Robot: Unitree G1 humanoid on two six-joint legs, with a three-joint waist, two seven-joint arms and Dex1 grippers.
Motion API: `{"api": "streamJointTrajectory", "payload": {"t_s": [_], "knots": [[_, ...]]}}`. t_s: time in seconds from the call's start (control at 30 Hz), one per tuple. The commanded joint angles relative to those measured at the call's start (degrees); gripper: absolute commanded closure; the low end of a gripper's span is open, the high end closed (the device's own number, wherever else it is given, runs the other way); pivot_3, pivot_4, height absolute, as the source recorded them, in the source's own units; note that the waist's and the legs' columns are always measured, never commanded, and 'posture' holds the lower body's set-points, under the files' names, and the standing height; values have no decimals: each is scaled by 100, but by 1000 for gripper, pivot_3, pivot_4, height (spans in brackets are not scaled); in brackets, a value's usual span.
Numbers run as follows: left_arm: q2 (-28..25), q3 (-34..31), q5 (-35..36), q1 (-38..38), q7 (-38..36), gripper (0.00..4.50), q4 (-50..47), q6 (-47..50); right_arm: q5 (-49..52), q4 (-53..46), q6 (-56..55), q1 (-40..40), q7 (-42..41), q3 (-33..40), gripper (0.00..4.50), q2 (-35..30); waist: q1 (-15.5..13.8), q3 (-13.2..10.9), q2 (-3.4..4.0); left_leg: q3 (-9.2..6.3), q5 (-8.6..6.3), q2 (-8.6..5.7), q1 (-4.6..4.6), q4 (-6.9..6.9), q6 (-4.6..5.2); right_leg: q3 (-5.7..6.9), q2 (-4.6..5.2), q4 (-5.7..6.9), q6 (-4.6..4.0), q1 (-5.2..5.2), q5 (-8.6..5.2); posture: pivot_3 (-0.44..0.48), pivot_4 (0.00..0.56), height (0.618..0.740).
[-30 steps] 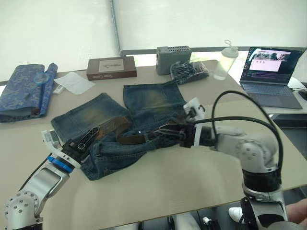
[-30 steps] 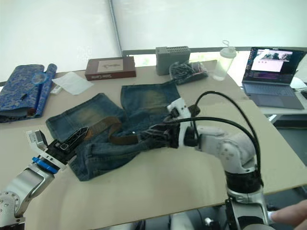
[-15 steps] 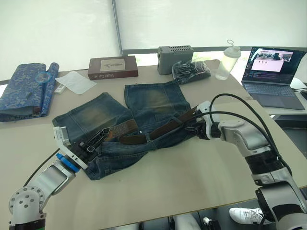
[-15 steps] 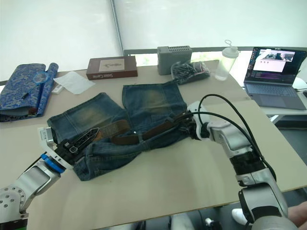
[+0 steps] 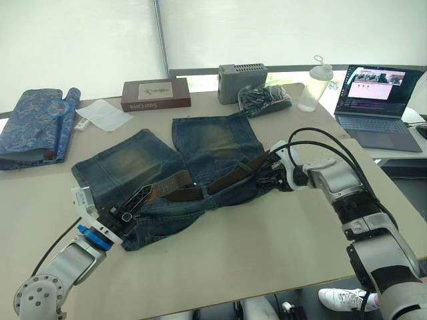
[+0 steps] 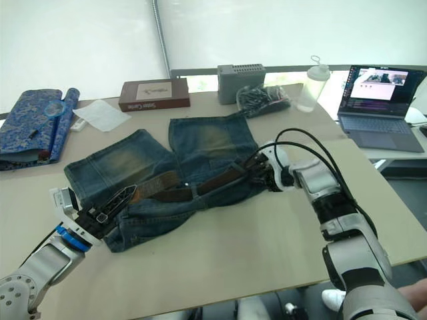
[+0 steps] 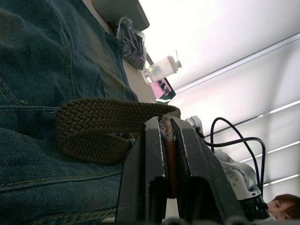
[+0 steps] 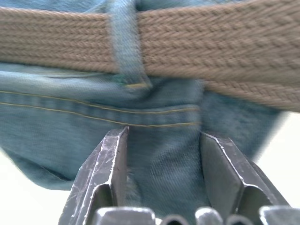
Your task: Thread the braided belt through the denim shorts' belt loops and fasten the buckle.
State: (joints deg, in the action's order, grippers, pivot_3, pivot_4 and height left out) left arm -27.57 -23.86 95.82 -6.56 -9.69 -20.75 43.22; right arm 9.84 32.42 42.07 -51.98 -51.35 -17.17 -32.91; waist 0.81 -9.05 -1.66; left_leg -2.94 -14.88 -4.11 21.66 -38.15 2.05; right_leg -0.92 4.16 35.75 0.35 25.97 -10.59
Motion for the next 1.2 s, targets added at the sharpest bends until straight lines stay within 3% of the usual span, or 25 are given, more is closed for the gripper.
{"api": "streamJointTrajectory", "payload": {"t_s": [0.03, 0.13, 0.3, 0.43, 0.6, 0.87, 1.03, 1.07, 1.2], "knots": [[-22, -164, -1, -24, -77, 4500, -223, -139, -194, 262, -138, 33, -172, -14, 3588, 72, -3, 0, -1, 0, 0, 0, -1, 0, 0, 0, 0, -1, 0, -1, 0, 0, 150, 740], [-61, -228, 39, -124, -78, 4500, -270, -167, -91, -287, 158, 281, -165, 281, 4457, -143, -5, 1, -1, 0, 0, 0, -1, 0, 0, -2, 1, -1, 0, -1, 0, 0, 150, 740], [-230, -390, 144, -283, -123, 4500, -260, -86, 229, -2261, 1212, 1553, 123, 1173, 4457, -988, -196, 0, 2, -26, -2, -1, 25, -6, 2, 1, 13, -7, 0, 9, -1, 0, 150, 740], [-479, -544, 280, -275, -189, 4500, -9, 6, 379, -3223, 1812, 2463, 497, 1873, 4457, -1422, -309, -1, 3, -26, -7, -4, 42, -29, 9, 2, 19, -10, 5, 12, 1, 0, 150, 740], [-700, -510, 366, 26, -214, 4500, 410, 144, 512, -3698, 2142, 3087, 817, 2505, 4457, -1649, -330, -6, 11, -19, -7, -3, 40, -73, 13, 18, 17, -7, 17, -13, 0, 0, 150, 740], [-799, -864, 673, 730, 55, 4500, 1416, 158, 433, -3675, 1865, 3586, 997, 2627, 4457, -1757, -306, -7, 11, -17, -15, -3, -5, -70, 32, 31, 15, -33, 35, -73, -6, 0, 150, 740], [-1015, -845, 752, 741, -58, 4500, 1454, 531, 604, -3826, 1705, 3670, 789, 2751, 4457, -1838, -312, -7, 12, -16, -23, -4, -1, -72, 45, 27, 16, -68, 56, -84, 9, 0, 150, 740], [-1038, -782, 756, 746, -85, 4500, 1416, 623, 813, -4006, 1755, 3740, 567, 2866, 3774, -1900, -325, -7, 13, -16, -24, -6, 0, -72, 47, 27, 18, -72, 60, -84, 11, 0, 150, 740], [-1059, -535, 739, 804, -182, 4500, 1302, 951, 1523, -4788, 2071, 4026, 145, 3476, 2447, -2074, -301, -12, 19, -15, -28, -6, 8, -71, 52, 20, 21, -75, 63, -77, 13, 0, 150, 740]]}}
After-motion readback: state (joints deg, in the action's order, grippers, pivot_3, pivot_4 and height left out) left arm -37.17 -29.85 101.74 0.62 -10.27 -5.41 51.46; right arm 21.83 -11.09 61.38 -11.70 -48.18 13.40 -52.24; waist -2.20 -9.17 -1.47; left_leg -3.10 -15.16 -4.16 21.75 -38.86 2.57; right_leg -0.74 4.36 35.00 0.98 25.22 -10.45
